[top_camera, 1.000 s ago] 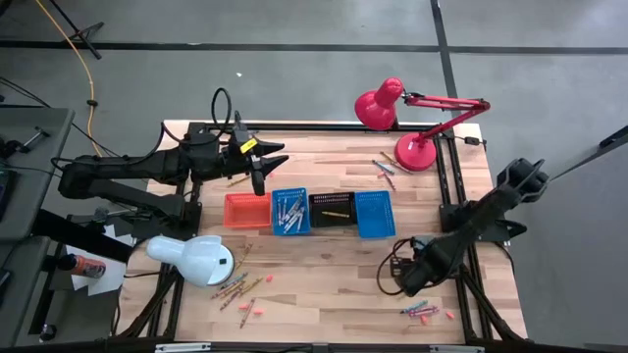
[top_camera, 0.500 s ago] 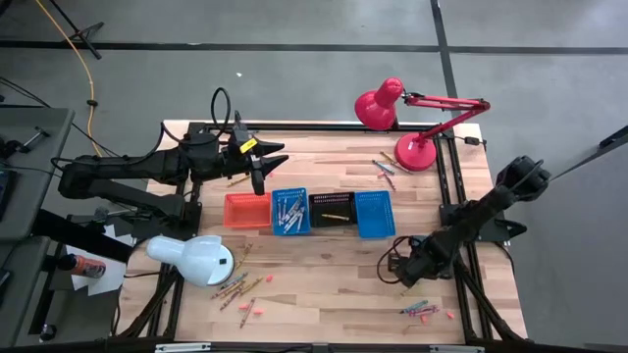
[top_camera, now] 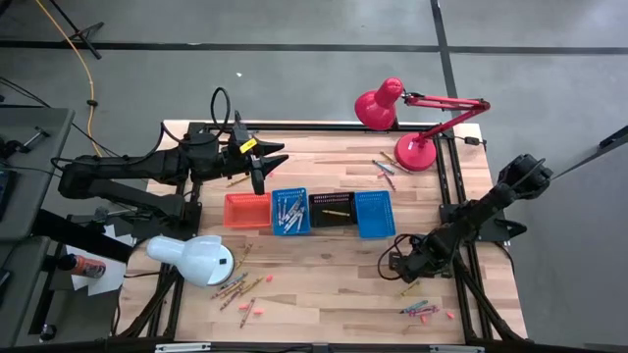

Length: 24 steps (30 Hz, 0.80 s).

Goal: Sort crayons
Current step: Put the yellow crayon into the black bin

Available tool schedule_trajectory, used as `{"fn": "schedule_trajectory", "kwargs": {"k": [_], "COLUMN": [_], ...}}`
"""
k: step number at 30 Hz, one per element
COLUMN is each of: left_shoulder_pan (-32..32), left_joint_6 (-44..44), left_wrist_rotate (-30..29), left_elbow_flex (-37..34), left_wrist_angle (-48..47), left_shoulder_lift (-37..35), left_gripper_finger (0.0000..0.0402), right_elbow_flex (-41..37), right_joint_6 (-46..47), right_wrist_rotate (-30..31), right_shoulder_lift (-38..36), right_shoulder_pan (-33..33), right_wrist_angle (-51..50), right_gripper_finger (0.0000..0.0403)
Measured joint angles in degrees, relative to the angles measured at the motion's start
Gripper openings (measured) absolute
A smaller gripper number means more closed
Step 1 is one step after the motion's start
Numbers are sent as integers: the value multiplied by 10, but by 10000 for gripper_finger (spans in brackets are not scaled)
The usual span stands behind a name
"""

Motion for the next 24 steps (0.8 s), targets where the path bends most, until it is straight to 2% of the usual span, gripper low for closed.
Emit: {"fn": "schedule_trajectory", "kwargs": {"k": [2, 3, 7, 14, 18, 21, 24], "left_shoulder_pan": [0, 0, 0, 0, 0, 1, 1], "left_joint_6": [0, 0, 0, 0, 1, 1, 1], "left_wrist_rotate": [0, 0, 0, 0, 0, 0, 0], "left_elbow_flex": [0, 0, 0, 0, 0, 1, 1], "left_wrist_angle": [0, 0, 0, 0, 8, 11, 11], "left_shoulder_lift": [0, 0, 0, 0, -8, -15, -24], "left_gripper_finger": [149, 149, 149, 149, 149, 149, 149], "right_elbow_flex": [0, 0, 0, 7, 30, 53, 92], "right_joint_6": [-7, -13, -15, -24, -26, -37, -60], "right_wrist_rotate": [-1, -1, 2, 12, 50, 100, 155], "right_shoulder_lift": [0, 0, 0, 2, -5, -21, -52], "right_shoulder_pan": [0, 0, 0, 9, 23, 26, 26], "right_wrist_angle": [-8, -11, -13, -22, -69, -143, -170], "right_gripper_finger": [27, 16, 23, 5, 3, 2, 1]}}
